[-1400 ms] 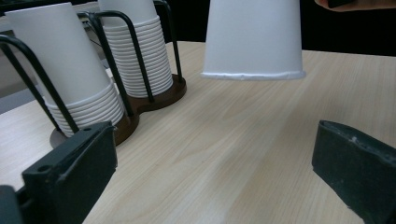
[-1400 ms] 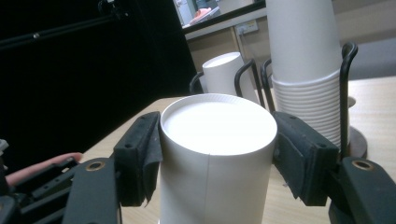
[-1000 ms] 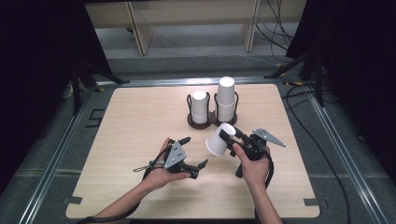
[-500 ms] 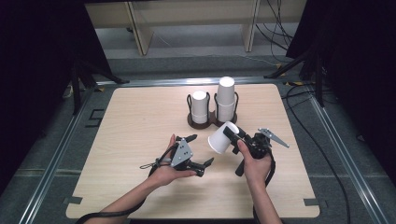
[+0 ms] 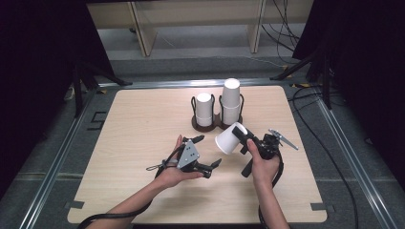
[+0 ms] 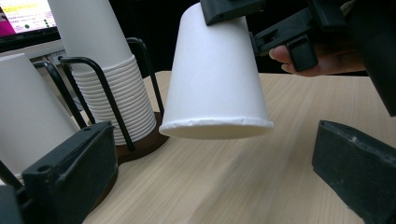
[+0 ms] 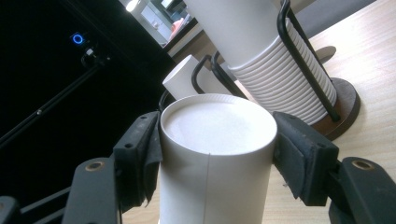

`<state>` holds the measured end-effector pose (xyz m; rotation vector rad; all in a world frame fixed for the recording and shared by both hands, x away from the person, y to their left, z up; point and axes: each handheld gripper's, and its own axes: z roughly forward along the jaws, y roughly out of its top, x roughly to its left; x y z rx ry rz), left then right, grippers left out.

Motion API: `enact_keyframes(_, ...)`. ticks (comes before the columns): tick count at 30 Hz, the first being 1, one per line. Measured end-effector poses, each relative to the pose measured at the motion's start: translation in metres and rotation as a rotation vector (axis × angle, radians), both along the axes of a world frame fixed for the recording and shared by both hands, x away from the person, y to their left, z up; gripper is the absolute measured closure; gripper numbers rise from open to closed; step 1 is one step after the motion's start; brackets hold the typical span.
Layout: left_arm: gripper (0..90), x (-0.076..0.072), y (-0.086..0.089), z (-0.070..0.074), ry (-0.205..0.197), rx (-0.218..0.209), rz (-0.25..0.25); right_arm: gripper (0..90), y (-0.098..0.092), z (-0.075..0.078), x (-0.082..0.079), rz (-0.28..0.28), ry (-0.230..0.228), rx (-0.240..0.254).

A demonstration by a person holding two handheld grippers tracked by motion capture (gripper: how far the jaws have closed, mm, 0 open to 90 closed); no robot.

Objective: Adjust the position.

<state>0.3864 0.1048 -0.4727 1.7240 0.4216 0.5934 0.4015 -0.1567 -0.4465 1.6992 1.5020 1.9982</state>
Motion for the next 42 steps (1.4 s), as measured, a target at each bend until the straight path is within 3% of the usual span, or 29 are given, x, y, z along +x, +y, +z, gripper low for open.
enact_keyframes(8, 0.0, 0.005, -0.003, -0.003, -0.008, -0.004, 0.005, 36.0, -0.002, 0.0, 0.002, -0.015, 0.027, 0.013)
enact_keyframes(10, 0.0, 0.008, -0.005, -0.005, -0.002, -0.026, 0.011, 36.0, -0.002, 0.001, 0.004, -0.016, 0.02, 0.023)
enact_keyframes(11, 0.0, 0.01, -0.004, -0.005, -0.001, -0.015, 0.01, 36.0, -0.001, 0.003, 0.003, -0.016, 0.038, 0.045)
enact_keyframes(19, 0.0, 0.019, -0.015, -0.009, 0.0, -0.032, -0.011, 36.0, -0.002, 0.005, 0.006, -0.017, 0.023, 0.054)
enact_keyframes(20, 0.0, 0.021, -0.016, -0.009, 0.003, -0.036, -0.012, 36.0, 0.0, 0.007, 0.005, -0.011, 0.055, 0.099)
enact_keyframes(21, 0.0, 0.022, -0.017, -0.01, 0.004, -0.04, -0.01, 36.0, 0.0, 0.008, 0.005, -0.009, 0.056, 0.106)
enact_keyframes(22, 0.0, 0.024, -0.018, -0.011, 0.007, -0.046, -0.011, 36.0, -0.003, 0.007, 0.006, -0.018, 0.028, 0.061)
enact_keyframes(23, 0.0, 0.026, -0.018, -0.011, 0.015, -0.043, -0.012, 36.0, -0.003, 0.007, 0.006, -0.018, 0.026, 0.061)
enact_keyframes(24, 0.0, 0.028, -0.019, -0.011, 0.015, -0.044, -0.016, 36.0, -0.002, 0.008, 0.005, -0.009, 0.055, 0.084)
enact_keyframes(29, 0.0, 0.035, -0.017, -0.012, 0.041, -0.086, -0.03, 36.1, -0.003, 0.007, 0.005, -0.008, 0.06, 0.091)
enact_keyframes(34, 0.5, 0.039, -0.016, -0.011, 0.031, -0.085, -0.065, 36.1, -0.003, 0.006, 0.006, -0.013, 0.054, 0.089)
enact_keyframes(35, 0.5, 0.039, -0.015, -0.011, 0.03, -0.087, -0.068, 36.1, -0.001, 0.007, 0.005, -0.015, 0.076, 0.124)
enact_keyframes(36, 0.5, 0.039, -0.016, -0.011, 0.029, -0.09, -0.071, 36.1, -0.002, 0.006, 0.006, -0.011, 0.061, 0.101)
enact_keyframes(40, 0.4, 0.039, -0.017, -0.012, 0.022, -0.079, -0.091, 36.1, -0.002, 0.005, 0.006, -0.016, 0.066, 0.1)
enact_keyframes(42, 0.2, 0.04, -0.018, -0.013, 0.02, -0.083, -0.104, 36.1, -0.001, 0.004, 0.007, -0.016, 0.047, 0.096)
